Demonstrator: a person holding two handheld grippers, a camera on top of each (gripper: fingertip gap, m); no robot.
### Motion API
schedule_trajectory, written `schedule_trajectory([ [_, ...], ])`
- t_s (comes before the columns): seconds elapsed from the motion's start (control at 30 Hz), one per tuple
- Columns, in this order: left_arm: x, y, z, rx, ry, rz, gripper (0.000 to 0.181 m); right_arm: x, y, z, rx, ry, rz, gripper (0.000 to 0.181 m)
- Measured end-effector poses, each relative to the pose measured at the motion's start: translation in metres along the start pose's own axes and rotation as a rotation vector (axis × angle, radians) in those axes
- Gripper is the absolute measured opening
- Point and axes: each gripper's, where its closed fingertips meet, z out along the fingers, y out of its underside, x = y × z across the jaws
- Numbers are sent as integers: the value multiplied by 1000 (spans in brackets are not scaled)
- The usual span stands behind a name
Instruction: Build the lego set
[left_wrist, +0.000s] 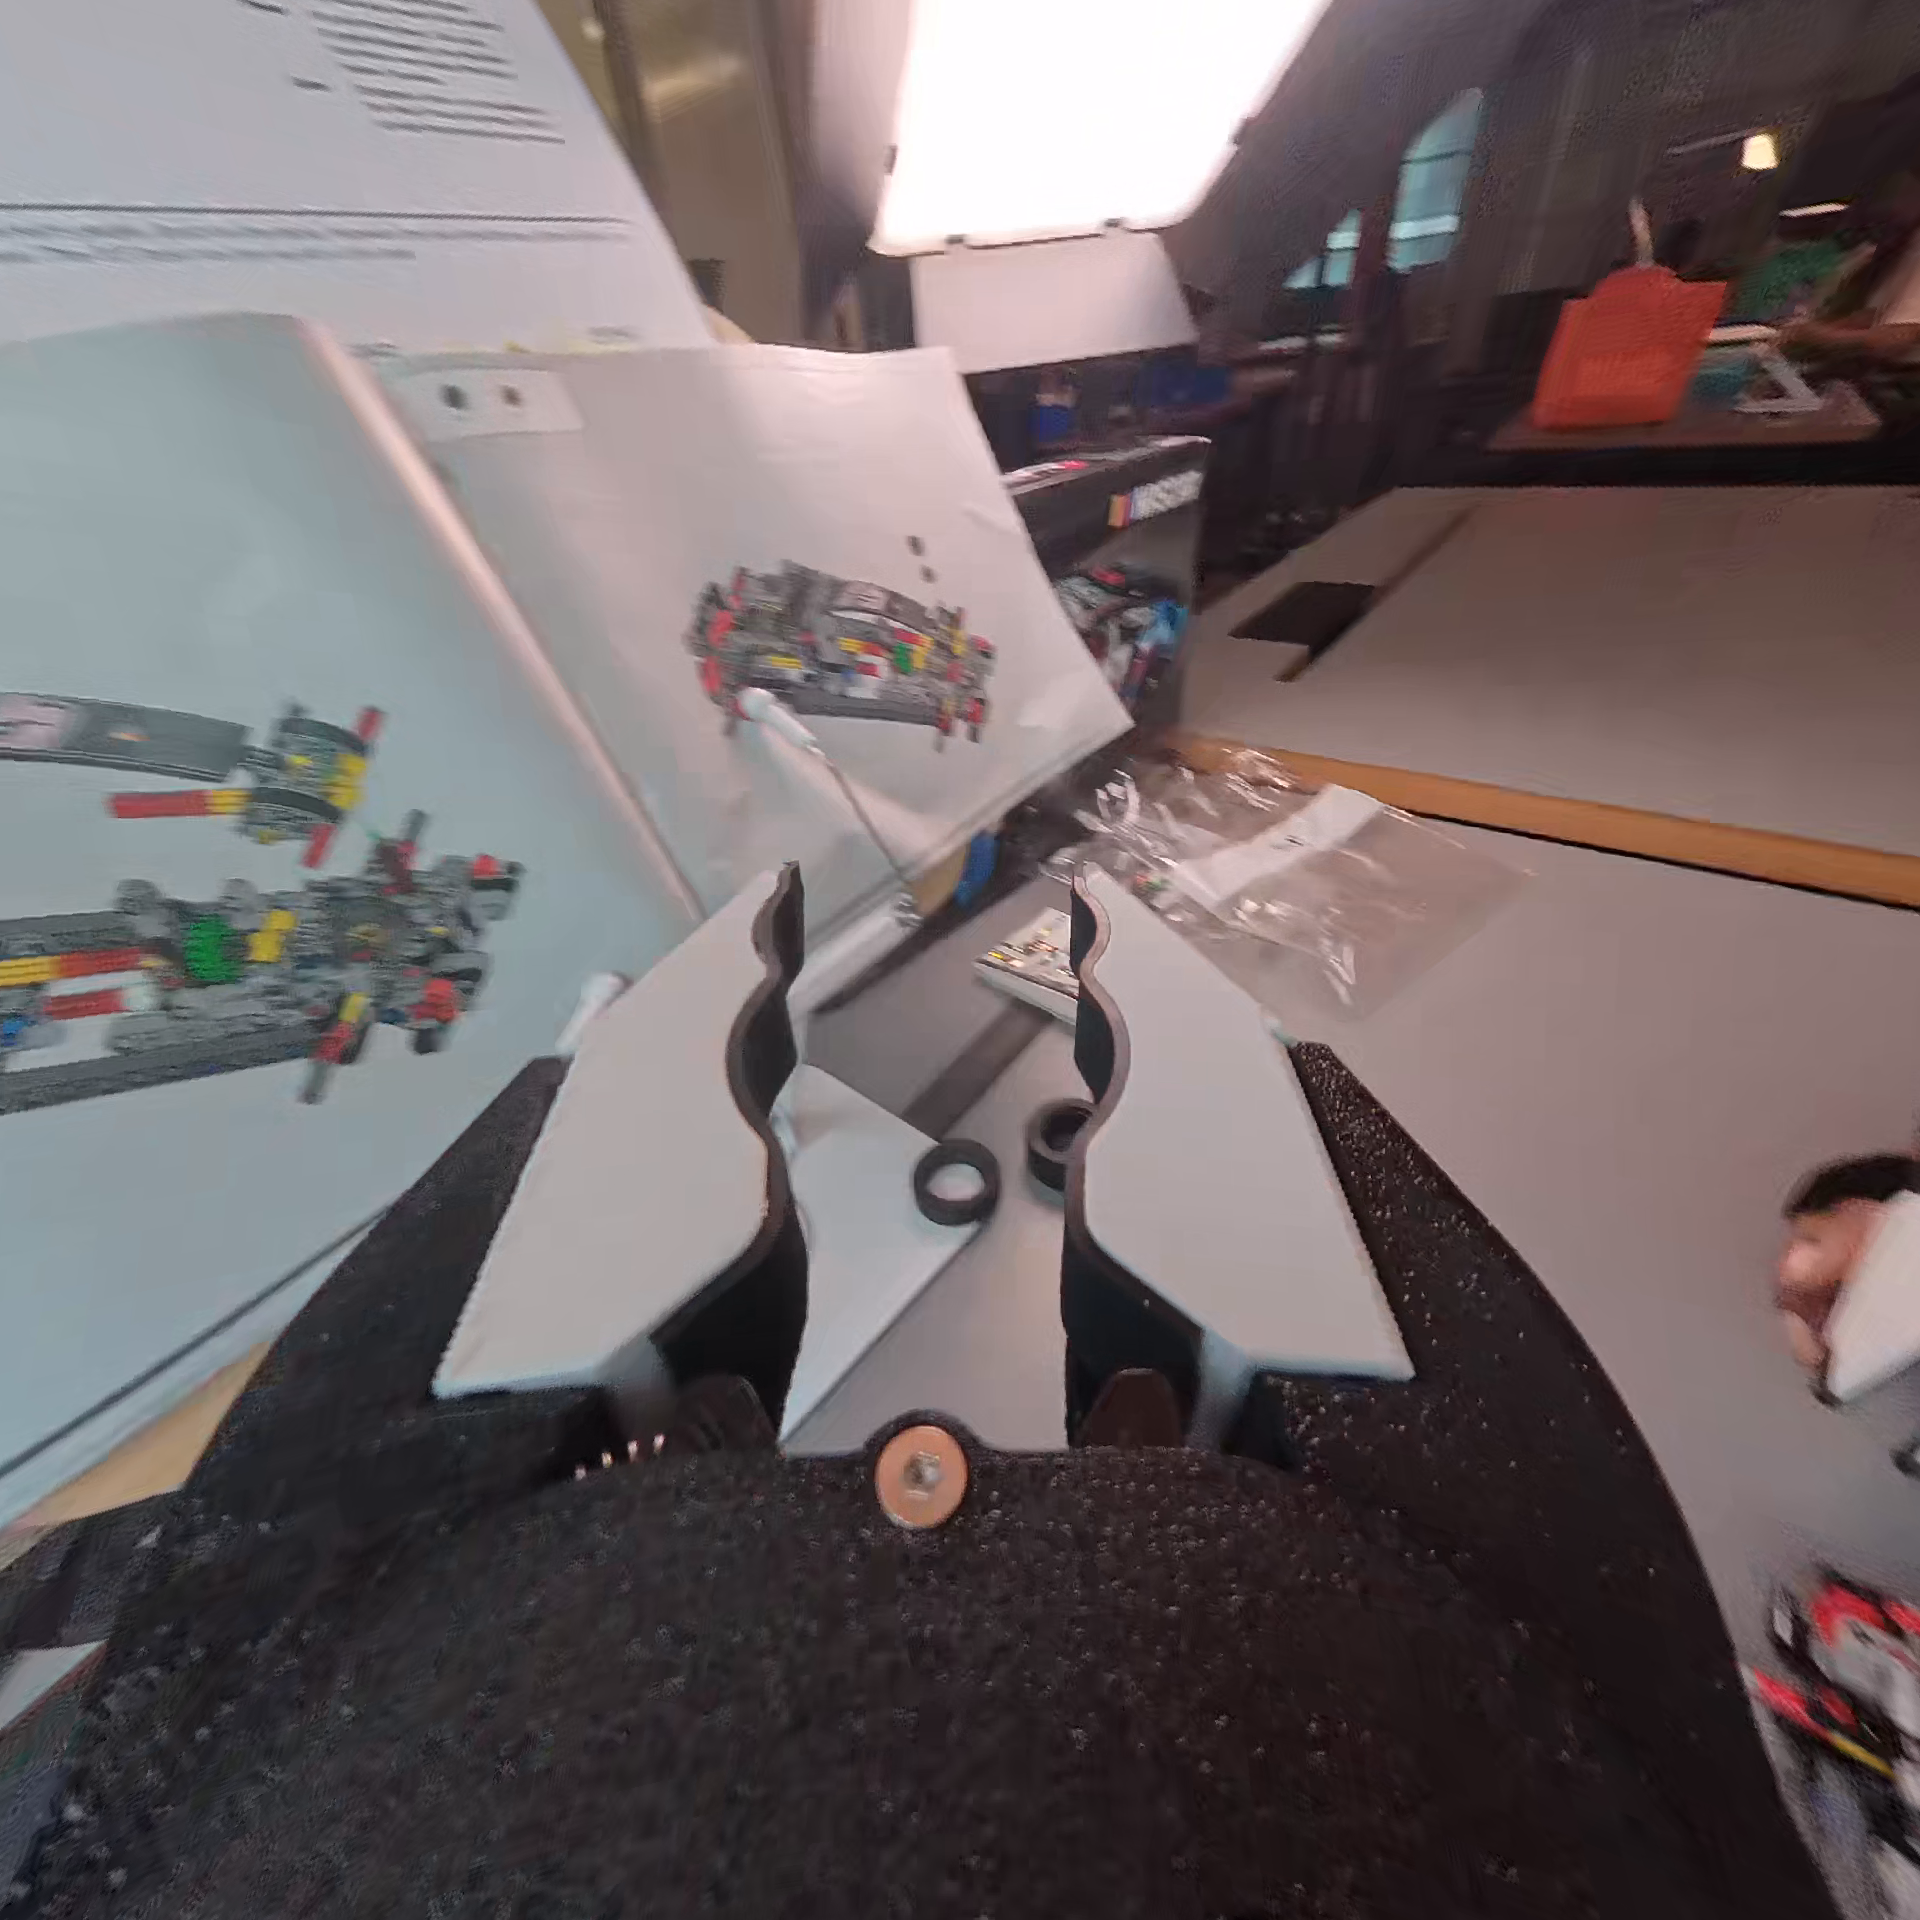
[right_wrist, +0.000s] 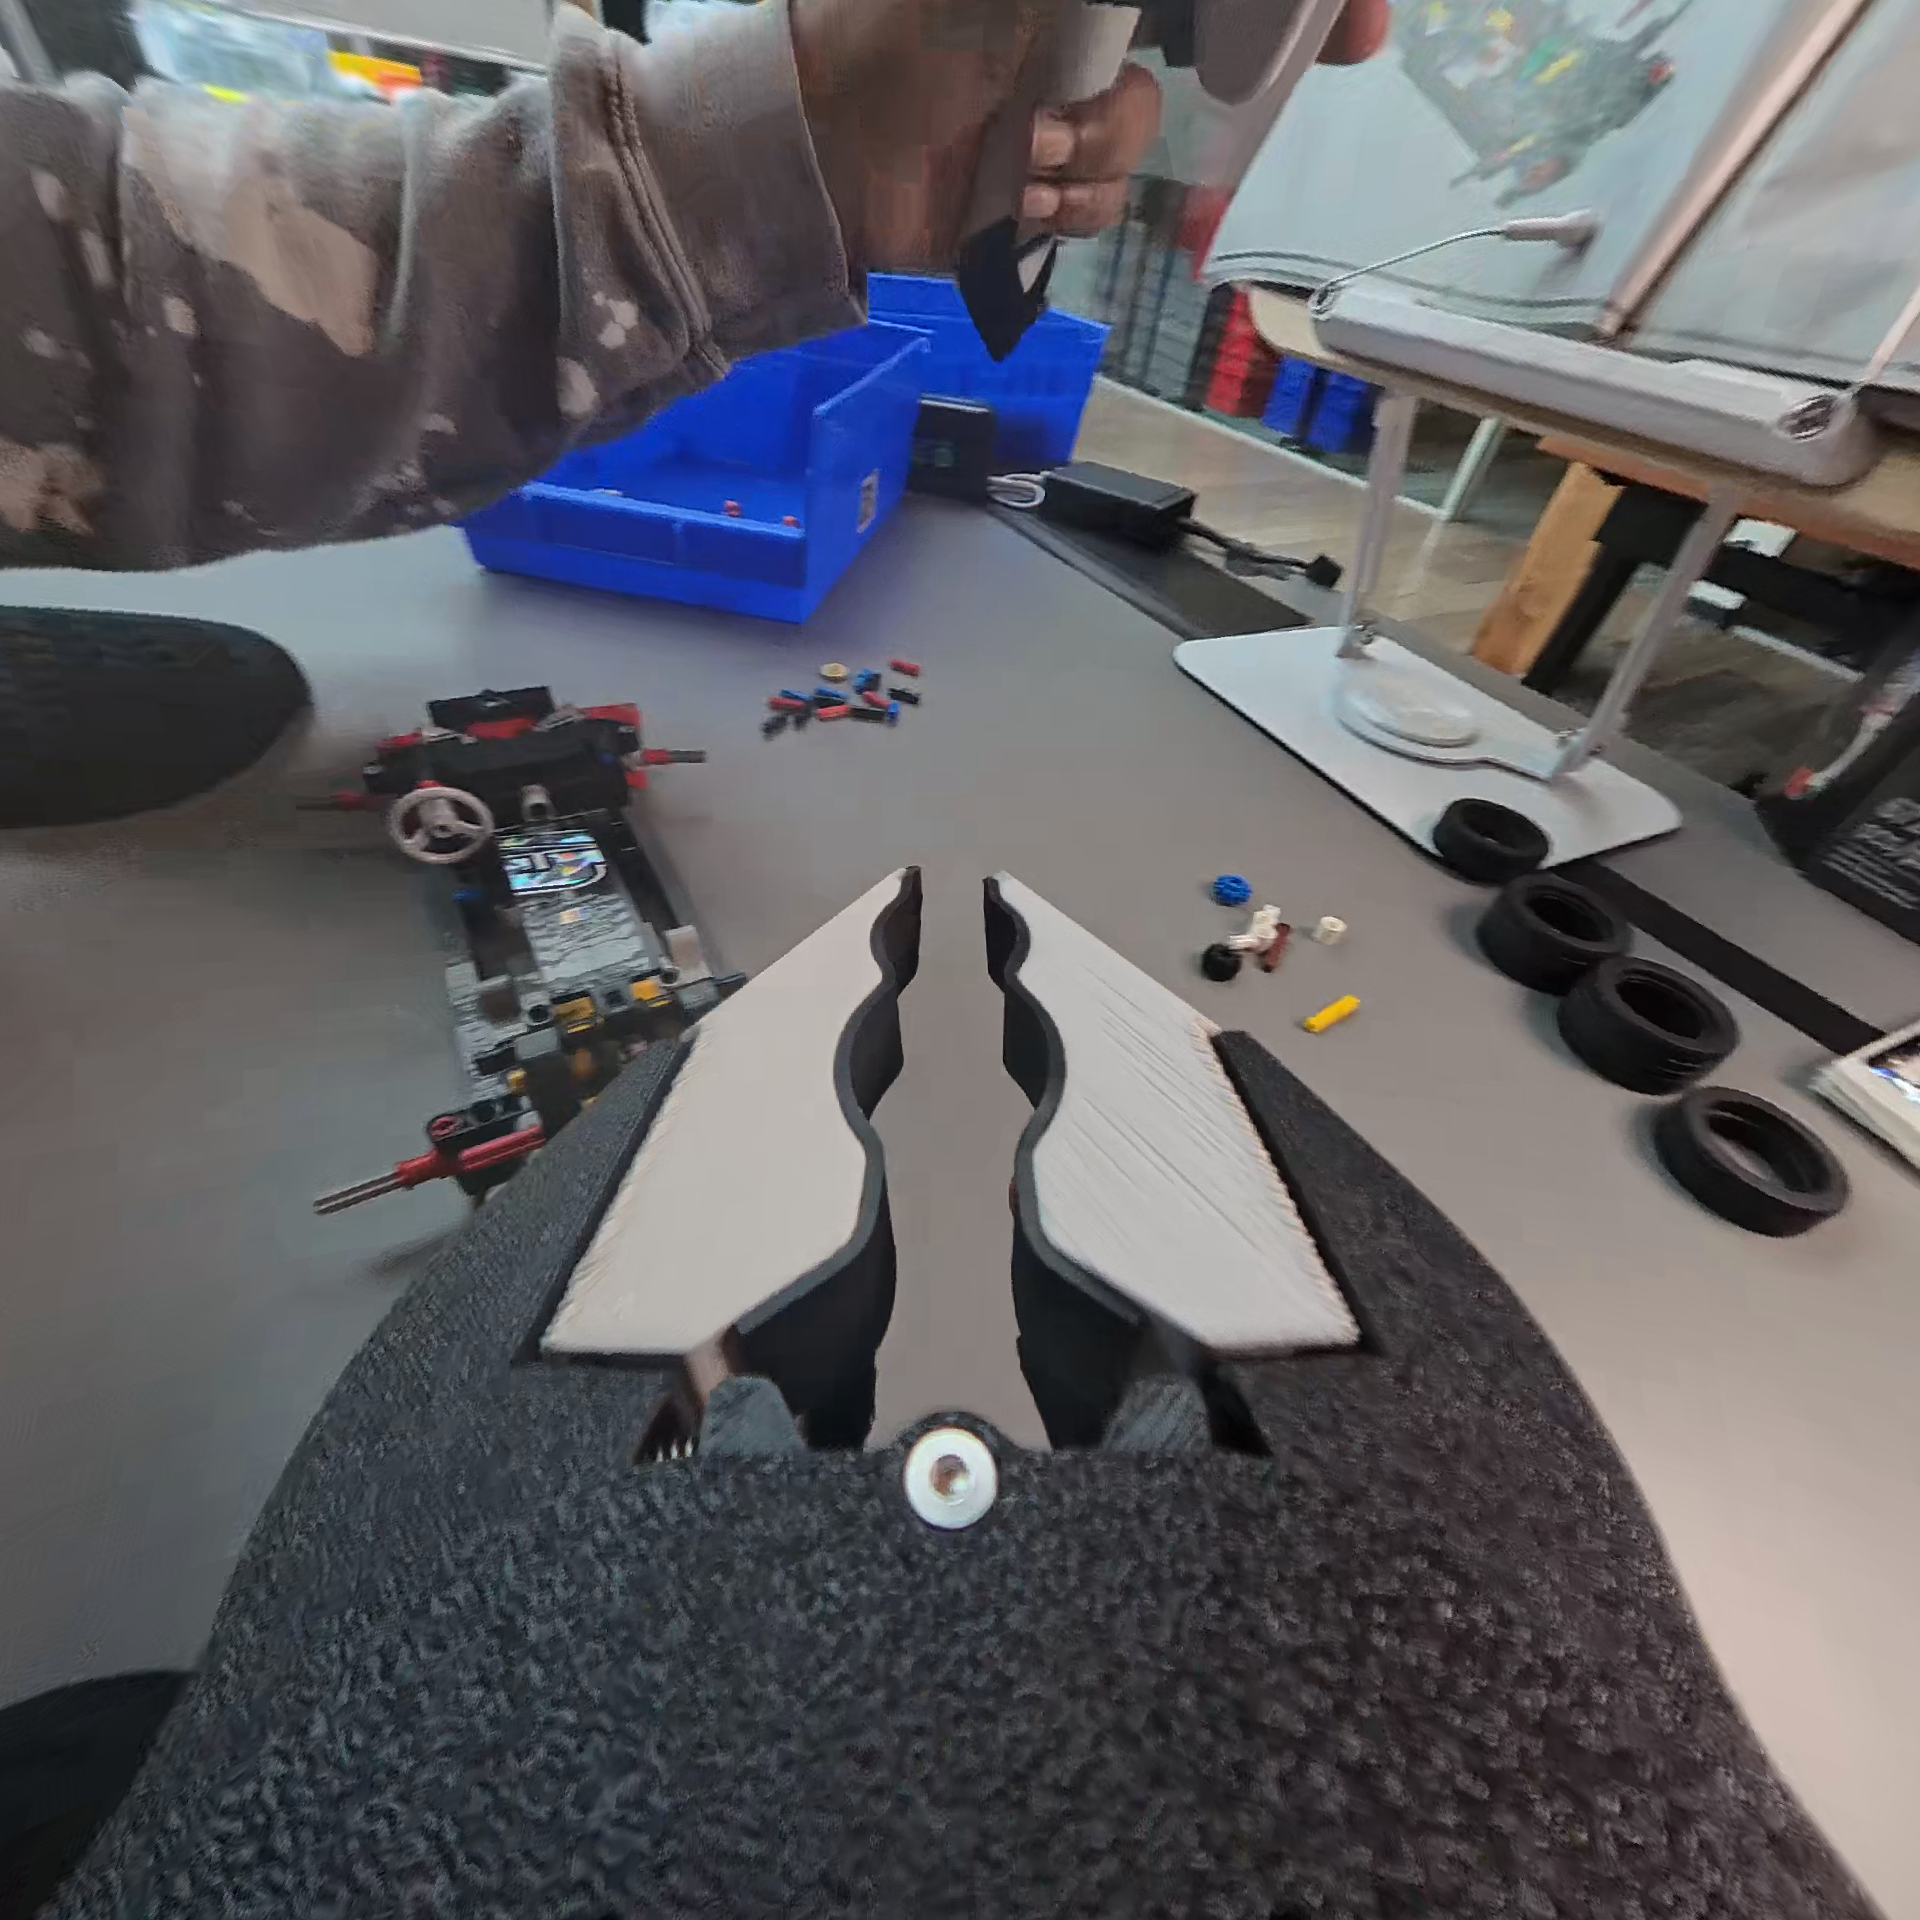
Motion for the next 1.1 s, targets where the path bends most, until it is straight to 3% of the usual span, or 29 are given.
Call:
schedule_trajectory([
  [0.17,130,73,-63,-231,418,-4,63,-43,12,-8,-106,-284,107,55],
  [0.3,187,148,-121,-507,600,-1,80,-61,31,-9,-234,-357,31,88],
  [0.37,195,176,-143,-603,611,36,87,-69,38,-5,-280,-384,-15,94],
  [0.47,203,196,-165,-640,637,33,98,-74,48,3,-327,-412,-55,92],
  [0.53,206,204,-170,-648,635,20,95,-76,53,4,-348,-441,-47,79],
  [0.67,208,225,-169,-695,591,102,91,-76,53,4,-341,-466,-44,77],
  [0.73,202,229,-164,-699,540,179,75,-75,46,4,-304,-467,-18,77],
  [0.87,205,230,-162,-696,539,198,66,-69,36,1,-244,-438,-5,77],
  [1.1,203,226,-157,-654,508,185,66,-50,-8,-3,-46,-363,46,77],
])
